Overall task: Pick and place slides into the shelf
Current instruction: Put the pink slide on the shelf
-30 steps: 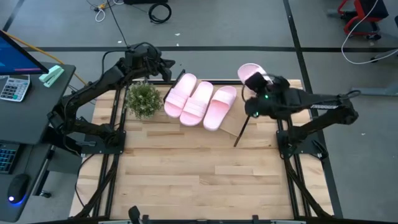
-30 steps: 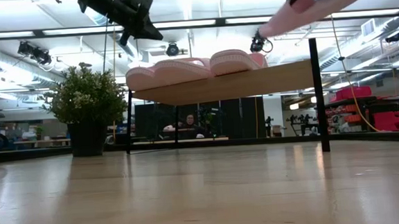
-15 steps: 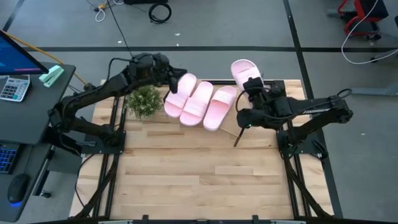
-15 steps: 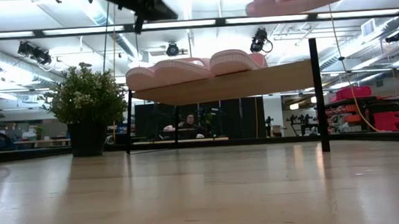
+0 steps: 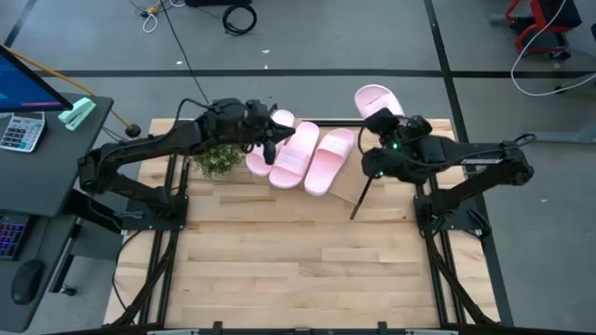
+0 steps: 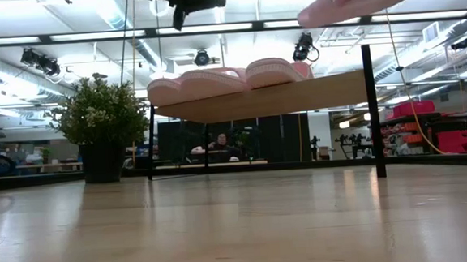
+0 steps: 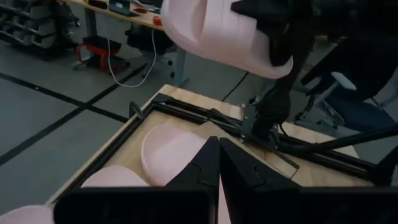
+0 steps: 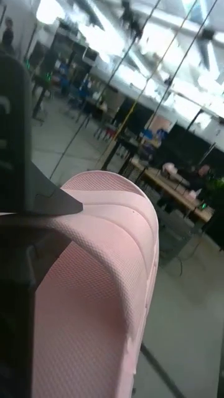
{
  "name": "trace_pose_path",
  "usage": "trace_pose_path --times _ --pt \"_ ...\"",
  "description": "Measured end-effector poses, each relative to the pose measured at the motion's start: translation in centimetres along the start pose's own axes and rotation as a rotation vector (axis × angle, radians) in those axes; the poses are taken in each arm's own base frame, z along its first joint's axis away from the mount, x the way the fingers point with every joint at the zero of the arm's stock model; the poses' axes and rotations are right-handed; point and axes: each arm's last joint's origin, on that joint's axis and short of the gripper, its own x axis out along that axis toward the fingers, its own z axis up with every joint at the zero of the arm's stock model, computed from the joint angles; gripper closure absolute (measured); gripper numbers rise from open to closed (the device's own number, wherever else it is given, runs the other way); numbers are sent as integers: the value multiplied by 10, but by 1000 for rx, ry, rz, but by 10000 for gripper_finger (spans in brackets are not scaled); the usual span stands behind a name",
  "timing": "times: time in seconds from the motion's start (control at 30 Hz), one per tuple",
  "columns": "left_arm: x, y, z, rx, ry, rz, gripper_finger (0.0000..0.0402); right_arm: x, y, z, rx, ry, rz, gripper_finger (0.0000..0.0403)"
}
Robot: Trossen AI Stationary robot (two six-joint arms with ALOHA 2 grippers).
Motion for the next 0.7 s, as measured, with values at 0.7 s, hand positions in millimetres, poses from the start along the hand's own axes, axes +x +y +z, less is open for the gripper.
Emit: trace_pose_path --times 0.7 --pt "4 29 0 -4 0 90 382 89 68 30 243 125 212 395"
